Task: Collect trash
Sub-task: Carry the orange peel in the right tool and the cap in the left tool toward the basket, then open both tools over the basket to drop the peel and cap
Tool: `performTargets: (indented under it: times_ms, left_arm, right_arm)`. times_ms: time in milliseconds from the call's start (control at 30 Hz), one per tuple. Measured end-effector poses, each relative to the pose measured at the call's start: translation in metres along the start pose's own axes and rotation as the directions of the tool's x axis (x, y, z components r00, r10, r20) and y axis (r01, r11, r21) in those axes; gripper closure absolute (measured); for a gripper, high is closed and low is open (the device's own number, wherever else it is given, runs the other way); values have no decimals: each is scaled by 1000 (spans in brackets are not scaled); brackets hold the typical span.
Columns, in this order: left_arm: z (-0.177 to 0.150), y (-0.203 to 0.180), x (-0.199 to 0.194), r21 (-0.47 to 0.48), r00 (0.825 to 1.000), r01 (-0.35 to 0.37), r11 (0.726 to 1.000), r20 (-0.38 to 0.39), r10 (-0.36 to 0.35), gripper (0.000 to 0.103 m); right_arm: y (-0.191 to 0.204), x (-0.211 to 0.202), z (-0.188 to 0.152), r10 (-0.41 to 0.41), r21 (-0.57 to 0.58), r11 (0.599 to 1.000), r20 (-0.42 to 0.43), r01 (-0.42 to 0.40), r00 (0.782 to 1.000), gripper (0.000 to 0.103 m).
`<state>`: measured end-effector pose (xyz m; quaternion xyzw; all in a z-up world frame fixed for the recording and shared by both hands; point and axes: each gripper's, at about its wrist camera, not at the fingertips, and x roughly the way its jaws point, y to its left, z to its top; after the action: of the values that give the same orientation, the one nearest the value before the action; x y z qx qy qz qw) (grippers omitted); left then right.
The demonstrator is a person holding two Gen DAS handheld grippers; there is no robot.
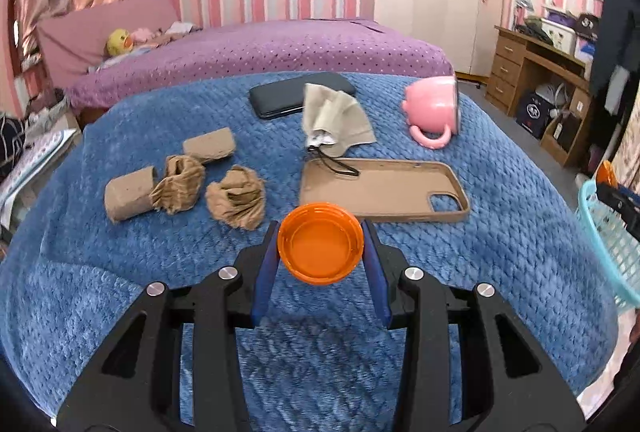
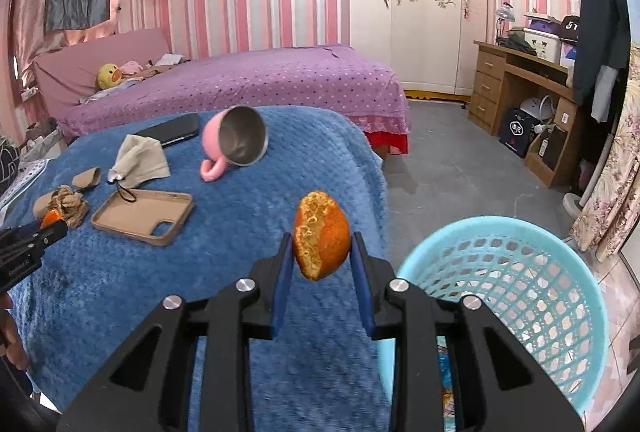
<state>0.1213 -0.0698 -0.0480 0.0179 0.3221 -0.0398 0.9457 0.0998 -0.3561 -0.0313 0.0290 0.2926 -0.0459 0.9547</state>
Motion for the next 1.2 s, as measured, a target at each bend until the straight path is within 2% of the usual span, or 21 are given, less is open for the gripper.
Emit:
performTargets:
  times_ms: [233, 400, 567, 733, 933, 1200]
  left_arm:
    - [-1, -13, 3, -3, 1000, 14, 1000, 1, -14, 64]
    - [-3, -25, 8, -18, 1000, 27, 999, -9, -27, 64]
    - [-4, -47, 5, 23, 999, 40, 999, 7, -41, 64]
    - [-8, -63, 1, 24, 998, 58, 998, 1, -58, 64]
    - [-7, -98, -5, 42, 996, 88, 995, 1, -88, 64]
    - [4, -151, -21, 112, 988, 141, 984, 42, -147, 64]
  right_arm:
    - [-20, 6, -4, -13, 40, 999, -12, 13, 1000, 74]
    - [-30, 8, -4, -33, 18, 999, -18, 33, 999, 74]
    - [-50, 4, -7, -71, 11, 997, -16, 71, 997, 74]
    - [-74, -1, -12, -92, 16, 996, -18, 92, 996, 74]
    - [-93, -8, -16, -118, -6, 993, -14, 118, 993, 74]
    - [-131, -16, -24, -145, 34, 989, -9, 145, 989, 74]
